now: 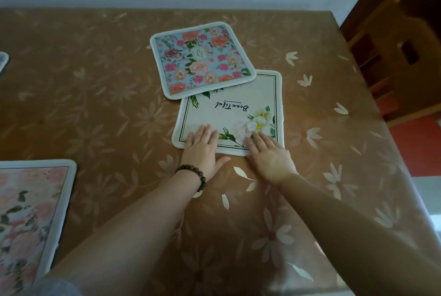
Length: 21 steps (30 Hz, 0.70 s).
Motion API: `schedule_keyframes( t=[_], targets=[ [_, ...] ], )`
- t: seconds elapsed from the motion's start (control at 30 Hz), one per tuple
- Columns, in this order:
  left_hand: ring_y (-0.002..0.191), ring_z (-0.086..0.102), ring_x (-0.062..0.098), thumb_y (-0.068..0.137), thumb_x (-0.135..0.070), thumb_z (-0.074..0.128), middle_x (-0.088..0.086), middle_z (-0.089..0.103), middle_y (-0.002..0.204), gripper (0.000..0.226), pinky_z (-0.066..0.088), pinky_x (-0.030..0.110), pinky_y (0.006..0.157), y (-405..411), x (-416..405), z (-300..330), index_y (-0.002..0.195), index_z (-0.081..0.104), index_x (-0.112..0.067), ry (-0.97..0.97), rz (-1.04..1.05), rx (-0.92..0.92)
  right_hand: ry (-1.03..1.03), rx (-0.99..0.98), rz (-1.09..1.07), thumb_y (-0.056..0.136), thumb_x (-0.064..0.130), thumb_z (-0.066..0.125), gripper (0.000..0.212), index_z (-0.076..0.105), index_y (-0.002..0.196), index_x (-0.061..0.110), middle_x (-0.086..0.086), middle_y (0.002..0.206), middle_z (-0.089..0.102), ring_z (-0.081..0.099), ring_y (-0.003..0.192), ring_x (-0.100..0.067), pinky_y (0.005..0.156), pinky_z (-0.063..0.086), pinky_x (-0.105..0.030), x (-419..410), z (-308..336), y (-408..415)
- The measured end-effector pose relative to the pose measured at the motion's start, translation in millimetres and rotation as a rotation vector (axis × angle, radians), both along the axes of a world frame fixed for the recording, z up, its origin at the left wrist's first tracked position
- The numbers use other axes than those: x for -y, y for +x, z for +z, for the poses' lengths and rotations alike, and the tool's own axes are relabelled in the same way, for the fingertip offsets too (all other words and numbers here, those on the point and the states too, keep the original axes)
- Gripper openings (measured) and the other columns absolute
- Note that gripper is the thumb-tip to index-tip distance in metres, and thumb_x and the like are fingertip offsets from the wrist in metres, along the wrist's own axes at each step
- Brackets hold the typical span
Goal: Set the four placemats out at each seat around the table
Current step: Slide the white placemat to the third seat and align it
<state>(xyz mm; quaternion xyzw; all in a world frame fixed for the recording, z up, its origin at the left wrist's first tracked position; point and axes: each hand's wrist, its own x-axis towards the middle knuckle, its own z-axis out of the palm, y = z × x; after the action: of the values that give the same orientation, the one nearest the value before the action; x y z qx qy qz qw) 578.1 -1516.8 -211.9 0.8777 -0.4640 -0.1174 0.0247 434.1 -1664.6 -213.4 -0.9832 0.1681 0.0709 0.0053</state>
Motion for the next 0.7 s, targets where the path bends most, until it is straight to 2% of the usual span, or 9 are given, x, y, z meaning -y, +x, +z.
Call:
schedule_keyframes(
  t=[0.07, 0.1, 0.17, 0.23, 0.33, 0.43, 0.53, 0.7],
  targets=[
    [0.144, 0.000, 0.021, 0.089, -0.063, 0.033, 0.005, 0.008, 0.158, 0.077, 0.005, 0.044, 0.116, 4.1, 3.2, -2.5, 0.148, 0.016, -0.017, -0.014, -0.012, 0.002, -0.003, 0.017, 0.023, 0.092, 0.018, 0.051, 0.051, 0.039, 0.139, 0.003, -0.026, 0.142, 0.041, 0.037, 0.133, -0.041, 0.106, 0.034, -0.047, -4.4, -3.2, -0.6],
    [0.144, 0.000, 0.021, 0.090, -0.061, 0.033, 0.005, 0.009, 0.158, 0.074, 0.005, 0.044, 0.116, 6.1, 4.3, -3.2, 0.148, 0.017, -0.017, -0.018, -0.021, 0.001, 0.009, 0.028, 0.016, 0.090, 0.014, 0.052, 0.052, 0.040, 0.138, 0.001, -0.028, 0.141, 0.042, 0.037, 0.132, -0.042, 0.105, 0.035, -0.048, -4.7, -4.7, 0.2],
    [0.144, 0.000, 0.022, 0.095, -0.050, 0.033, 0.006, 0.009, 0.158, 0.064, 0.005, 0.044, 0.116, 8.7, 4.9, -4.6, 0.148, 0.017, -0.019, -0.015, -0.042, -0.003, 0.037, 0.048, -0.024, 0.093, 0.011, 0.045, 0.052, 0.032, 0.143, 0.002, -0.025, 0.147, 0.034, 0.029, 0.138, -0.039, 0.111, 0.026, -0.046, -3.6, -6.6, 2.7],
    [0.144, -0.001, 0.022, 0.100, -0.028, 0.033, 0.006, 0.008, 0.158, 0.051, 0.004, 0.043, 0.117, 10.5, 4.4, -5.9, 0.148, 0.016, -0.022, -0.016, -0.048, -0.007, 0.084, 0.078, -0.079, 0.095, 0.009, 0.036, 0.054, 0.023, 0.147, 0.007, -0.017, 0.154, 0.023, 0.017, 0.143, -0.032, 0.115, 0.012, -0.038, -2.2, -8.3, 4.6],
    [0.144, 0.001, 0.021, 0.099, -0.005, 0.030, 0.005, 0.010, 0.157, 0.054, 0.005, 0.043, 0.117, 12.1, 4.6, -5.4, 0.148, 0.019, -0.024, -0.058, -0.021, -0.048, 0.151, 0.102, -0.148, 0.095, 0.005, 0.032, 0.057, 0.017, 0.149, 0.014, -0.010, 0.157, 0.015, 0.009, 0.145, -0.024, 0.112, -0.002, -0.029, -3.5, -7.4, 5.6],
    [0.144, 0.000, 0.020, 0.097, 0.001, 0.030, 0.004, 0.010, 0.157, 0.058, 0.003, 0.043, 0.117, 6.3, -1.4, -4.8, 0.148, 0.021, -0.025, -0.076, 0.005, -0.073, 0.182, 0.074, -0.171, 0.097, 0.005, 0.028, 0.055, 0.015, 0.149, 0.016, -0.008, 0.158, 0.012, 0.006, 0.145, -0.022, 0.113, -0.004, -0.028, -11.0, -4.3, 1.7],
    [0.144, -0.004, 0.020, 0.096, 0.002, 0.029, 0.004, 0.007, 0.158, 0.060, 0.000, 0.044, 0.116, -13.7, -19.0, -6.8, 0.148, 0.017, -0.025, -0.070, 0.021, -0.077, 0.215, 0.075, -0.188, 0.098, 0.006, 0.029, 0.054, 0.015, 0.149, 0.015, -0.009, 0.158, 0.012, 0.005, 0.146, -0.023, 0.115, -0.002, -0.031, -28.5, -1.5, -13.5],
    [0.144, -0.008, 0.019, 0.095, 0.002, 0.031, 0.002, 0.003, 0.158, 0.063, -0.003, 0.044, 0.115, -51.5, -54.8, -4.7, 0.148, 0.013, -0.027, -0.038, 0.043, -0.110, 0.288, 0.012, -0.225, 0.096, 0.002, 0.023, 0.057, 0.014, 0.150, 0.017, -0.007, 0.158, 0.008, 0.001, 0.146, -0.022, 0.114, -0.004, -0.029, -65.0, 4.9, -47.0]
  ],
)
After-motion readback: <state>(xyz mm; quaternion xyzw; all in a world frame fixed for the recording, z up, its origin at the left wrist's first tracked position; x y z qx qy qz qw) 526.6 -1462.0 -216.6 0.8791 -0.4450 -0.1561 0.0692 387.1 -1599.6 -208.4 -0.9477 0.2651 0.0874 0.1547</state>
